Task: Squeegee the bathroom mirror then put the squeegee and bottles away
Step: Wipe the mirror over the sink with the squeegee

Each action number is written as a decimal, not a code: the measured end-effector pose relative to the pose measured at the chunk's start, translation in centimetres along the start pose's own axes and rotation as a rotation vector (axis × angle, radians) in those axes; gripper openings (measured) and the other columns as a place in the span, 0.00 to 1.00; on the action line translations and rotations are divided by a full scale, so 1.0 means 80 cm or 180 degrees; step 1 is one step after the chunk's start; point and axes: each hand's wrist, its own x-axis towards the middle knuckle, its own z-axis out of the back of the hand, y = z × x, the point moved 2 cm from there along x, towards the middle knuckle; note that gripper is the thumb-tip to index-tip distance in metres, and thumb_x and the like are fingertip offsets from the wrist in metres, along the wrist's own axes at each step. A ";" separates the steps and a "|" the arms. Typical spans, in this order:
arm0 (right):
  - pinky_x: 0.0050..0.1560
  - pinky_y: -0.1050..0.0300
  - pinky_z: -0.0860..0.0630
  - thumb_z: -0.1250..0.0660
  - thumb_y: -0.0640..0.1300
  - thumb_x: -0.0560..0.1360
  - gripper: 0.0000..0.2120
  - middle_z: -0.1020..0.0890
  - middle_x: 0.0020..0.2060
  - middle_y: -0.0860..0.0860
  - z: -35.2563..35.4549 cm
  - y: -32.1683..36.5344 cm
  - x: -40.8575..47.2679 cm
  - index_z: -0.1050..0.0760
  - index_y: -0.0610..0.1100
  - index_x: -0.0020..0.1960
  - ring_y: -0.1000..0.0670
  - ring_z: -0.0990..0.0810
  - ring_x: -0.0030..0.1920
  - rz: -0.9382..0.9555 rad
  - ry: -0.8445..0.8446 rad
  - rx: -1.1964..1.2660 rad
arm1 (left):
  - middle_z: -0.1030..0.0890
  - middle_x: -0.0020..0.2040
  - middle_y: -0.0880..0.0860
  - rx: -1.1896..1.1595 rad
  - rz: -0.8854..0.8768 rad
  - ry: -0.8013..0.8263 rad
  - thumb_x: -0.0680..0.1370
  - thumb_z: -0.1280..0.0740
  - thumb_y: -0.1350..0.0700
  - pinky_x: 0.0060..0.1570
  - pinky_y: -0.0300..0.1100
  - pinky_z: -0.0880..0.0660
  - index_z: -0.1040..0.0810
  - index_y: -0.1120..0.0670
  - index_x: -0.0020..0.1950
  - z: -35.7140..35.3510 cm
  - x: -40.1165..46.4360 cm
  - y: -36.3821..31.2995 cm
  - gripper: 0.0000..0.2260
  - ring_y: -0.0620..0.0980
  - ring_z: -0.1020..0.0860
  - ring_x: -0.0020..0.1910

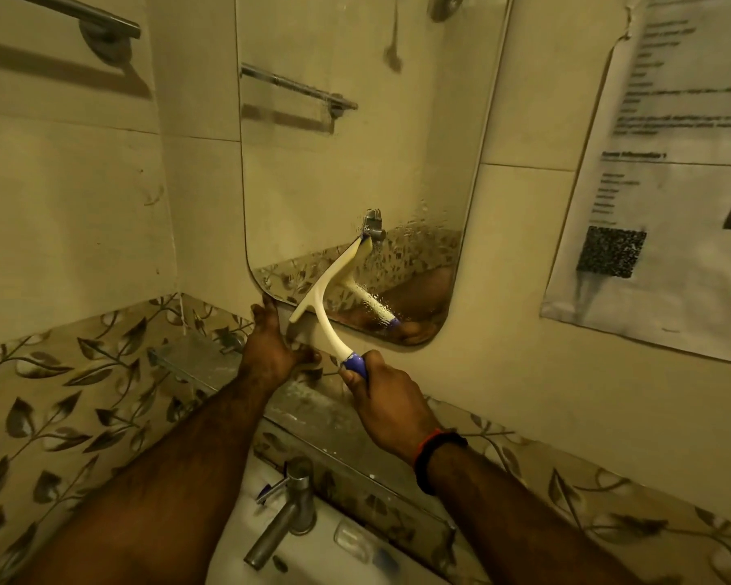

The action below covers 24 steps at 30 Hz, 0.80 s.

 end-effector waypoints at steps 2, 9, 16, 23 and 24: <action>0.34 0.57 0.29 0.45 0.57 0.81 0.10 0.24 0.39 0.54 0.002 -0.006 -0.007 0.35 0.52 0.54 0.53 0.25 0.35 -0.0031 0.0036 -0.0026 | 0.56 0.81 0.57 -0.0042 0.0040 0.0044 0.62 0.18 0.45 0.74 0.55 0.38 0.63 0.49 0.80 0.000 0.002 0.000 0.64 0.62 0.44 0.78; 0.34 0.60 0.30 0.45 0.58 0.81 0.07 0.25 0.37 0.56 0.006 -0.023 -0.031 0.37 0.55 0.52 0.55 0.25 0.36 -0.0101 0.0011 -0.0099 | 0.54 0.82 0.57 0.0085 0.0050 0.0127 0.65 0.18 0.56 0.76 0.51 0.41 0.62 0.52 0.81 0.007 0.005 0.004 0.60 0.60 0.44 0.79; 0.33 0.62 0.33 0.45 0.57 0.81 0.07 0.27 0.36 0.57 0.013 -0.033 -0.054 0.37 0.55 0.53 0.56 0.26 0.35 -0.0226 -0.0083 -0.0187 | 0.46 0.81 0.57 0.0240 0.0127 0.0126 0.69 0.22 0.61 0.73 0.52 0.35 0.58 0.51 0.81 0.014 0.004 -0.004 0.54 0.61 0.38 0.76; 0.33 0.65 0.36 0.44 0.56 0.81 0.07 0.27 0.37 0.57 0.022 -0.036 -0.074 0.35 0.54 0.55 0.57 0.27 0.36 -0.0352 -0.0050 -0.0147 | 0.29 0.71 0.59 0.0077 0.0148 0.0068 0.69 0.23 0.61 0.67 0.53 0.28 0.51 0.52 0.81 0.022 0.000 -0.011 0.49 0.63 0.28 0.67; 0.33 0.65 0.36 0.44 0.56 0.81 0.06 0.27 0.37 0.57 0.023 -0.036 -0.076 0.36 0.55 0.54 0.57 0.26 0.36 -0.0366 -0.0049 -0.0132 | 0.28 0.70 0.59 0.0067 0.0140 0.0070 0.69 0.23 0.61 0.67 0.53 0.28 0.51 0.52 0.81 0.022 -0.001 -0.012 0.49 0.62 0.28 0.67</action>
